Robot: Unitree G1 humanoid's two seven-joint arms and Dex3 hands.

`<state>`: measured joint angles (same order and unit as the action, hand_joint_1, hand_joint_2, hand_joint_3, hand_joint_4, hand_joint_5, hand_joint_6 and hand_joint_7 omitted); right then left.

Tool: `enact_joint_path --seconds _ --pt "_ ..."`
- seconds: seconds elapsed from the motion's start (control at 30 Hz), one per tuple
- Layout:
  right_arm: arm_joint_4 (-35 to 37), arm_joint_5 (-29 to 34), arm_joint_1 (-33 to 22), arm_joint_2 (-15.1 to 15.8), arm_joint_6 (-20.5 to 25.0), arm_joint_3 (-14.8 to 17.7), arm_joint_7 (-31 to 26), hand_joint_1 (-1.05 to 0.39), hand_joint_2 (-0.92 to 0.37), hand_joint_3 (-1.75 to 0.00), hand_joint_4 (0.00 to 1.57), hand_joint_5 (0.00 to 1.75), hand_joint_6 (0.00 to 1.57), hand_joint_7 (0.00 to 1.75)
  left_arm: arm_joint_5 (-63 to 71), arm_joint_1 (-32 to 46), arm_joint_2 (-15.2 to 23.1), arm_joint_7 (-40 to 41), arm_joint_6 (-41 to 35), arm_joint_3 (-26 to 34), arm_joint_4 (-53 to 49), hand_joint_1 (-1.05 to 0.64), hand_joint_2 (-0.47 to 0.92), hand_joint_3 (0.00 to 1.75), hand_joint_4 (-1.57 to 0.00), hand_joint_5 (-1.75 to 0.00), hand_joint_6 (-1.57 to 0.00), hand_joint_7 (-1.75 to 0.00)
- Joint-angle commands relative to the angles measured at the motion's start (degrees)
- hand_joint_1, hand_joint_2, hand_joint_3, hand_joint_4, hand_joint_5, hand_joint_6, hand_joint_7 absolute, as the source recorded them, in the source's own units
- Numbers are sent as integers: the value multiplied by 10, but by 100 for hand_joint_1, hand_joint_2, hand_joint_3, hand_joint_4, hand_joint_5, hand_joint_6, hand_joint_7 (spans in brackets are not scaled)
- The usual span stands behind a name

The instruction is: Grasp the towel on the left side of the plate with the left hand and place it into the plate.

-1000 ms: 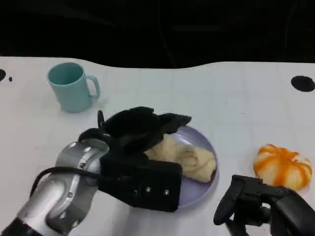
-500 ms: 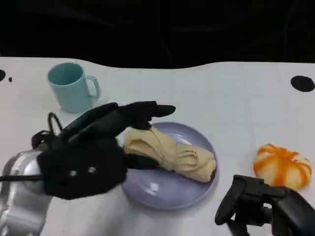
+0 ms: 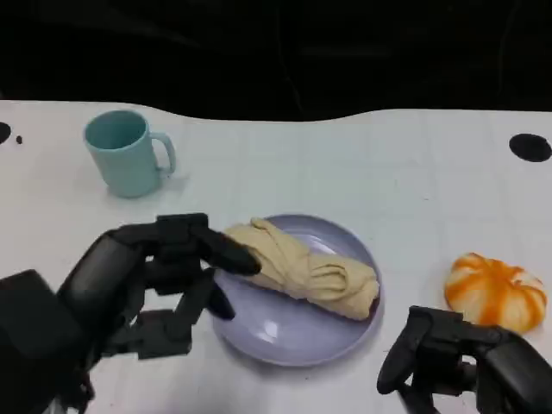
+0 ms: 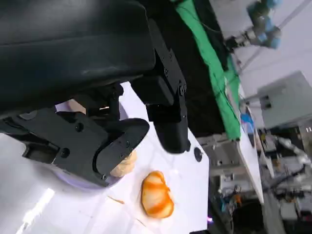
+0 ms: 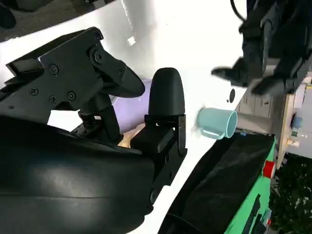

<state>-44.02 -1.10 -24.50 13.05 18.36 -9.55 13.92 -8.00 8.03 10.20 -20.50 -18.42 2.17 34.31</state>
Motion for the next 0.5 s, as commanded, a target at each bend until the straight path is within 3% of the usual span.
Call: enact_joint_path --seconds 0.03,0.2,0.33,0.5 --pt "-2 -7 -1 3 -2 5 1 -11 -56 -109 75 167 70 134 -37 37 -8 29 -49 20 48 -4 39 149 -84 -165 -81 -139" --pt "-2 -8 0 4 0 8 4 -10 -56 -108 75 166 70 134 -100 78 -11 57 -147 49 112 -5 47 147 -89 -174 -79 -162" --pt "1 -13 3 5 0 15 8 -10 -57 -108 76 167 70 134 -172 97 -17 80 -232 74 154 -4 48 145 -90 -175 -76 -169" --pt "9 -17 2 8 -8 21 13 -10 -57 -108 76 166 70 134 -214 100 -30 110 -274 74 147 -5 47 146 -88 -175 -72 -173"
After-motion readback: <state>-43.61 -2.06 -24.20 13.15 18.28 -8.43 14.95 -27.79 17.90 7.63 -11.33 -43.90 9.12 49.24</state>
